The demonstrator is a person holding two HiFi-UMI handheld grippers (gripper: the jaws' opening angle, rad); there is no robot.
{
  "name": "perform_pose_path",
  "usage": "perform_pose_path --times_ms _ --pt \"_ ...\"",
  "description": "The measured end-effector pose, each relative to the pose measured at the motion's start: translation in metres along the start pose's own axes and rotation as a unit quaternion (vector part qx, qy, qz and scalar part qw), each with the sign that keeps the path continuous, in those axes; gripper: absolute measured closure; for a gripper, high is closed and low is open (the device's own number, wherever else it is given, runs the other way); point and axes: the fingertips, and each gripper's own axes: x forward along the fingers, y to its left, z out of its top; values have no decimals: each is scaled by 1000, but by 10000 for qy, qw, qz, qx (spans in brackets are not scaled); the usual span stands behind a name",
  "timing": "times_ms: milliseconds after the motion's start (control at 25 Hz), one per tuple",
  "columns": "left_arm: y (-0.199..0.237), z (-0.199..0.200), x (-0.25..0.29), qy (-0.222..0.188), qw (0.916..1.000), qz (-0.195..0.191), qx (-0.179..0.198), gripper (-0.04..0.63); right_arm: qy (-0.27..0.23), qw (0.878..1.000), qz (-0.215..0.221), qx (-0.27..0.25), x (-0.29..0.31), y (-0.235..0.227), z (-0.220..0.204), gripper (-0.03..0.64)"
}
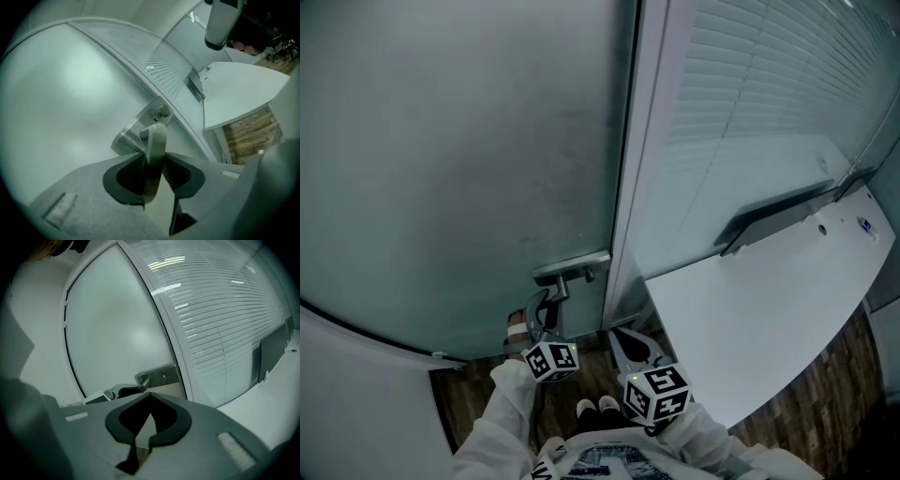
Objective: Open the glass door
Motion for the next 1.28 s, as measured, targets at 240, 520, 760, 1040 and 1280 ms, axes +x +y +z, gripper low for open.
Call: perform_pose_path --times_ms 240,520,760,1040,1280 --pt "-11 3 -16 -11 9999 -137 51 476 -29 10000 64 7 -6 0 -1 611" --pt "-23 8 -38 -53 9998 -122 172 476 -47 9998 202 -32 -19 2 -1 612" --pt "-35 4 -60 -45 9988 -82 484 483 -49 9996 270 -100 -31 4 -11 612" --pt "-44 7 -86 134 9949 -31 1004 488 -152 9996 209 -89 -47 7 -12 612" --pt "-42 10 -107 257 9826 129 1837 483 -218 9997 104 1 -67 29 -24 611"
